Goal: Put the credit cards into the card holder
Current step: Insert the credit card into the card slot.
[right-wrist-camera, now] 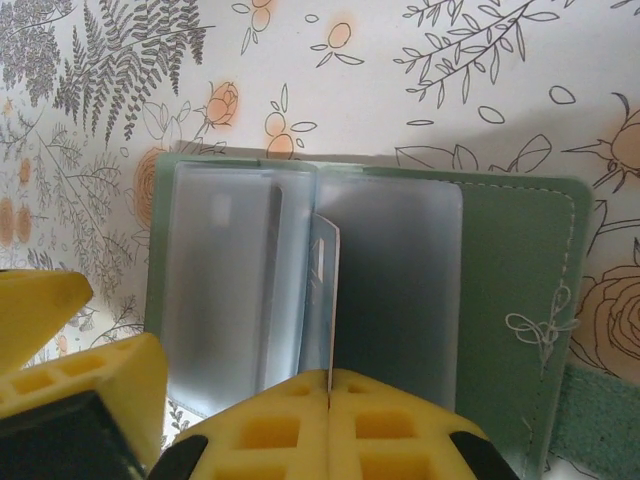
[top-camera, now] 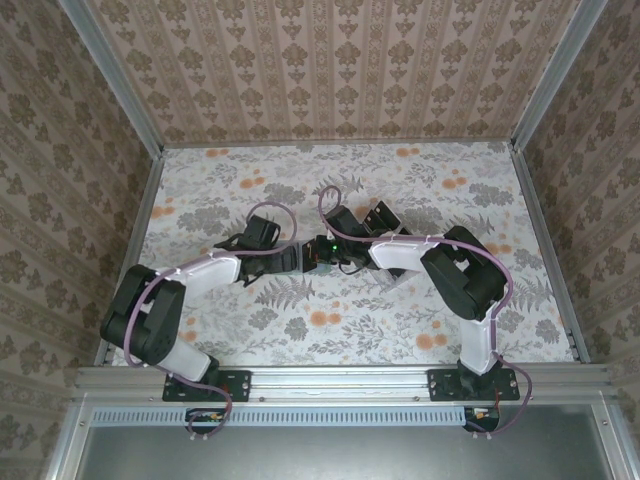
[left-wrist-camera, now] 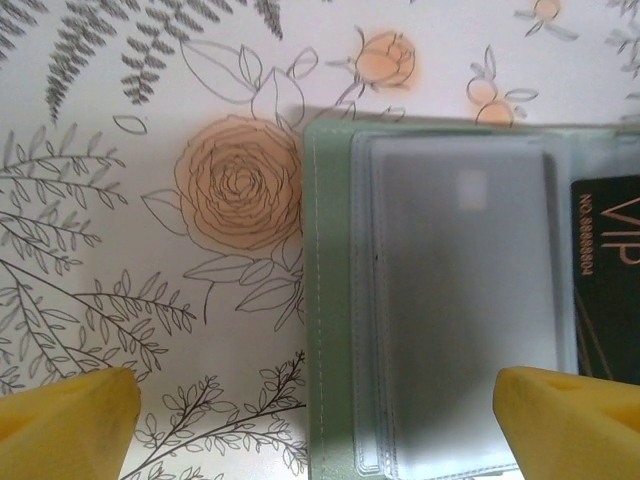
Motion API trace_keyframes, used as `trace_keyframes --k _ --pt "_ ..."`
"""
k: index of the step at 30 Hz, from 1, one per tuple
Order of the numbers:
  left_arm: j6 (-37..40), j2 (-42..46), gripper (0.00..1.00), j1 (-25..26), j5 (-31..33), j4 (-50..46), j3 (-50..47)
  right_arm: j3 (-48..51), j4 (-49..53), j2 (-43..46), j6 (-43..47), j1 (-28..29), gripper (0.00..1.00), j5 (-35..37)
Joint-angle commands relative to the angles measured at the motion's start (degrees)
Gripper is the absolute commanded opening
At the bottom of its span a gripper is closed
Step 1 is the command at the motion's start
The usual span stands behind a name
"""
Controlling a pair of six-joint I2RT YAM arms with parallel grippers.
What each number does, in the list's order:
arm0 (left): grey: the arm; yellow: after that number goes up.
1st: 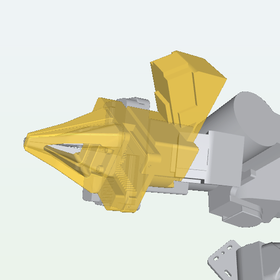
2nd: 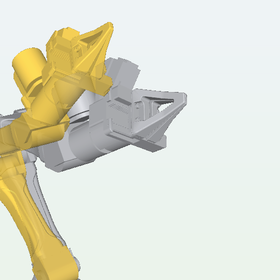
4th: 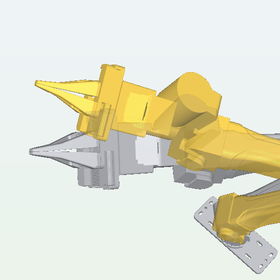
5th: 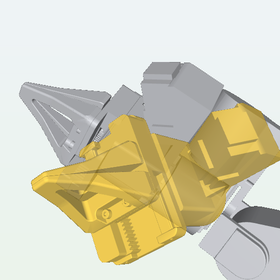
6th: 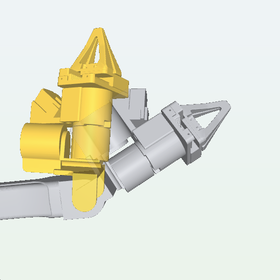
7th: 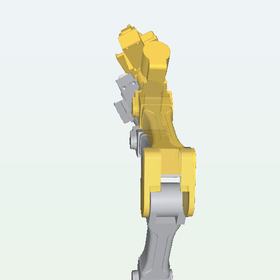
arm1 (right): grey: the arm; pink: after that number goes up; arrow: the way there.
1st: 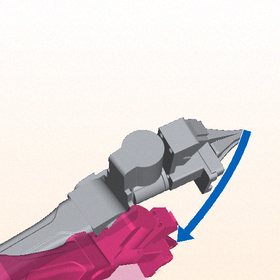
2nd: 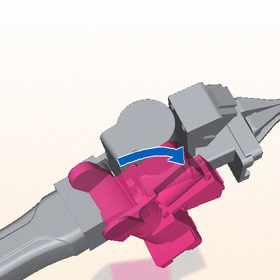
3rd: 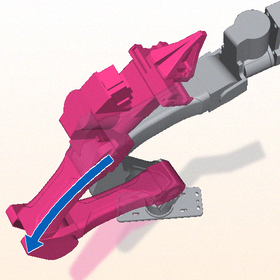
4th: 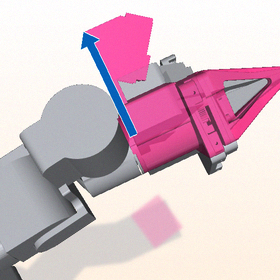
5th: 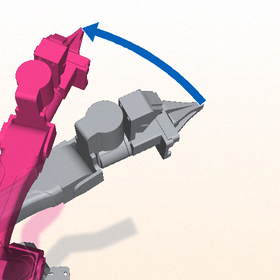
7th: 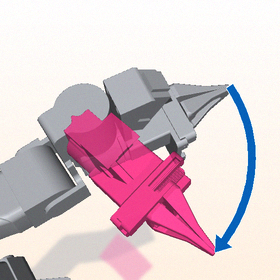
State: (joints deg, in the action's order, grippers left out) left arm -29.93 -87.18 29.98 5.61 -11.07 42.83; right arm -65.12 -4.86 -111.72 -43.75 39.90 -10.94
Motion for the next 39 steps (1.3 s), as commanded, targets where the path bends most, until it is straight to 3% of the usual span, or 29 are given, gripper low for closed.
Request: trace_keyframes --k 1,7,17,30,39 --pt "1.2 -1.5 1.00 0.3 2.8 -1.7 1.4 1.6 1.2 -2.2 -0.3 -0.1 0.00 -0.1" --pt "-0.1 -2.8 1.00 -0.9 6.5 -4.3 0.9 1.8 1.0 -2.4 -0.5 -0.5 0.00 -0.6" --pt "-1.7 -1.4 1.00 -1.6 5.7 -3.7 -2.1 2.4 -1.3 -2.5 -1.7 -2.2 0.00 -3.5" --pt "-2.6 0.1 1.00 -1.5 4.6 -2.6 -3.7 7.5 -24.1 -2.1 -12.5 -3.5 0.00 -10.9" --pt "-2.7 0.0 1.00 -1.4 4.3 -1.9 -3.9 7.5 -27.6 -4.3 -13.3 -3.5 0.00 -9.0"
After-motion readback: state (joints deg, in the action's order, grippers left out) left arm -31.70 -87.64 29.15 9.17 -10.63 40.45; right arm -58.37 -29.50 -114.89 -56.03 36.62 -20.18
